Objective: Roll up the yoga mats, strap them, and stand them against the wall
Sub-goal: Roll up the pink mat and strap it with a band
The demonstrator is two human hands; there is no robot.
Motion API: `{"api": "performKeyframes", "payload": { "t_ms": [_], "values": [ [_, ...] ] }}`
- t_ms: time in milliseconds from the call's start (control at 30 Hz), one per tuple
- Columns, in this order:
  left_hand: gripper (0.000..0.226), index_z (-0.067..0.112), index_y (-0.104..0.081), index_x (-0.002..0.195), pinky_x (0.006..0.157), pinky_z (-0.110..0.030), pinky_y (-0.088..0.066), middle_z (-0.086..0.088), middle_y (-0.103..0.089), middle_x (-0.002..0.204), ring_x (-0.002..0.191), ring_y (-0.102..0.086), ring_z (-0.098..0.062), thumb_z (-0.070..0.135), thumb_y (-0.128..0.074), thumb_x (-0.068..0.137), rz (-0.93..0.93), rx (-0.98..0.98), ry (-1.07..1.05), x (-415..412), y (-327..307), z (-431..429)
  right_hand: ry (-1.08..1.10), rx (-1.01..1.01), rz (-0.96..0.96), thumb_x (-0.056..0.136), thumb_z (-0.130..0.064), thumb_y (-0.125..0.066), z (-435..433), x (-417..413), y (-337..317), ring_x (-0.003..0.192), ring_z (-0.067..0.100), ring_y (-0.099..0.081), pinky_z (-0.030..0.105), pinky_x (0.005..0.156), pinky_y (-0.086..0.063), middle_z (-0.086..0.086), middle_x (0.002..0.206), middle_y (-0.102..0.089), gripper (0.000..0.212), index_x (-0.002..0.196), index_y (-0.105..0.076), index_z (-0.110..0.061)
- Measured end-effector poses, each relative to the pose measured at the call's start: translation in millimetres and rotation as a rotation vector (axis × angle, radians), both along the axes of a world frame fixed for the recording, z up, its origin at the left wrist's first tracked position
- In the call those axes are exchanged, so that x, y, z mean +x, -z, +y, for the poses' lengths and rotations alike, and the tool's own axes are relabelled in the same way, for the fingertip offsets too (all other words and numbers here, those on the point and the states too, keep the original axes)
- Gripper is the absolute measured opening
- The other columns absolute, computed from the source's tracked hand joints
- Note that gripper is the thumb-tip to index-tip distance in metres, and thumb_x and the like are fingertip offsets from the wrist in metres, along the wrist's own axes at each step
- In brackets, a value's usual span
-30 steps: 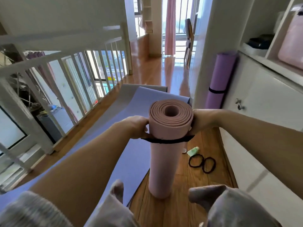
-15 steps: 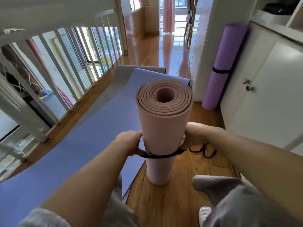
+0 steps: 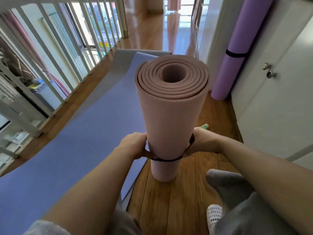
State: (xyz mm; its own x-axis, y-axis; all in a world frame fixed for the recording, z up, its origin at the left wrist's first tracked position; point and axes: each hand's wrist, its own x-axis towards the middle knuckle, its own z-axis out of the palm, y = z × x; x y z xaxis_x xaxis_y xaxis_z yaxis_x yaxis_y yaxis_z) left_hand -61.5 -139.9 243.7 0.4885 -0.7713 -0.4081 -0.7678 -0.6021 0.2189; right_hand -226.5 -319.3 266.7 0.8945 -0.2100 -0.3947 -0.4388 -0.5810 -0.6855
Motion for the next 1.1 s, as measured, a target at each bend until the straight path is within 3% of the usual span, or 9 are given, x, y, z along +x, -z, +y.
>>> {"api": "performKeyframes", "payload": {
  "t_ms": [233,367,433,533,600,667,767,967,1100],
  "values": [
    [0.057,0.025,-0.056,0.118,0.085,-0.037,-0.055,0.002,-0.063,0.112,0.099,-0.06,-0.023,0.055,-0.074,0.073,-0.045,0.059,0.011,-11,-8,-10,0.217,0.162,-0.049,0.086,-0.009,-0.069,-3,-19,-21,0.087,0.006,-0.068,0.021,0.076,-0.054,-0.007,0.095,-0.07,0.02,0.1,-0.066,-0.022],
    [0.045,0.026,-0.059,0.109,0.079,-0.033,-0.054,0.006,-0.063,0.105,0.093,-0.059,-0.021,0.053,-0.073,0.075,-0.059,0.078,-0.032,-10,-12,-3,0.306,0.188,-0.085,0.093,-0.008,-0.058,-5,-29,-52,0.095,0.005,-0.067,0.028,0.086,-0.052,-0.007,0.106,-0.07,0.023,0.109,-0.062,-0.024],
    [0.048,0.029,-0.06,0.112,0.081,-0.034,-0.054,0.007,-0.063,0.106,0.094,-0.059,-0.02,0.055,-0.073,0.074,-0.063,0.085,-0.03,-13,-13,-1,0.364,0.16,-0.241,0.095,-0.006,-0.054,-3,-35,-70,0.094,0.007,-0.068,0.027,0.088,-0.054,-0.003,0.108,-0.07,0.025,0.11,-0.062,-0.023],
    [0.053,0.028,-0.058,0.117,0.083,-0.034,-0.054,0.006,-0.063,0.11,0.096,-0.059,-0.021,0.057,-0.072,0.074,-0.076,0.091,-0.022,-22,-18,-5,0.569,0.126,-0.695,0.098,-0.006,-0.045,14,-36,-113,0.1,0.007,-0.064,0.023,0.091,-0.051,-0.006,0.109,-0.066,0.029,0.119,-0.06,-0.019],
    [0.053,0.026,-0.058,0.115,0.082,-0.034,-0.054,0.004,-0.062,0.108,0.095,-0.059,-0.021,0.057,-0.071,0.075,-0.076,0.093,-0.035,-28,-21,-8,0.494,0.089,-0.891,0.1,-0.013,-0.043,31,-33,-141,0.105,-0.01,-0.055,0.012,0.092,-0.044,-0.021,0.11,-0.059,0.028,0.122,-0.059,-0.023],
    [0.052,0.025,-0.057,0.112,0.079,-0.032,-0.054,0.003,-0.063,0.105,0.092,-0.06,-0.021,0.058,-0.071,0.074,-0.08,0.097,-0.047,-32,-24,-9,0.284,-0.052,-0.892,0.099,-0.027,-0.047,47,-31,-154,0.112,-0.02,-0.042,0.004,0.096,-0.033,-0.03,0.116,-0.048,0.026,0.122,-0.06,-0.027],
    [0.047,0.026,-0.058,0.111,0.074,-0.029,-0.052,0.003,-0.065,0.102,0.089,-0.06,-0.02,0.055,-0.07,0.077,-0.084,0.104,-0.074,-37,-28,-7,0.192,-0.26,-0.79,0.091,-0.04,-0.058,52,-28,-148,0.133,0.004,-0.032,0.027,0.11,-0.023,-0.017,0.137,-0.043,0.022,0.108,-0.068,-0.03],
    [0.04,0.011,-0.053,0.124,0.096,-0.036,-0.047,-0.012,-0.058,0.123,0.11,-0.055,-0.026,0.018,-0.065,0.086,0.3,-0.084,-0.246,-57,-35,-1,0.269,-0.2,-0.773,0.092,-0.033,-0.061,44,-23,-153,0.13,0.006,-0.041,0.028,0.109,-0.027,-0.009,0.142,-0.047,0.014,0.09,-0.071,-0.023],
    [0.026,-0.008,-0.056,0.112,0.101,-0.053,-0.039,-0.03,-0.053,0.125,0.117,-0.053,-0.039,-0.004,-0.046,0.089,0.737,-0.311,-0.672,-62,-62,10,0.267,-0.192,-0.763,0.092,-0.028,-0.06,48,-26,-153,0.129,0.007,-0.043,0.026,0.108,-0.029,-0.009,0.142,-0.047,0.013,0.088,-0.07,-0.021]
  ]
}}
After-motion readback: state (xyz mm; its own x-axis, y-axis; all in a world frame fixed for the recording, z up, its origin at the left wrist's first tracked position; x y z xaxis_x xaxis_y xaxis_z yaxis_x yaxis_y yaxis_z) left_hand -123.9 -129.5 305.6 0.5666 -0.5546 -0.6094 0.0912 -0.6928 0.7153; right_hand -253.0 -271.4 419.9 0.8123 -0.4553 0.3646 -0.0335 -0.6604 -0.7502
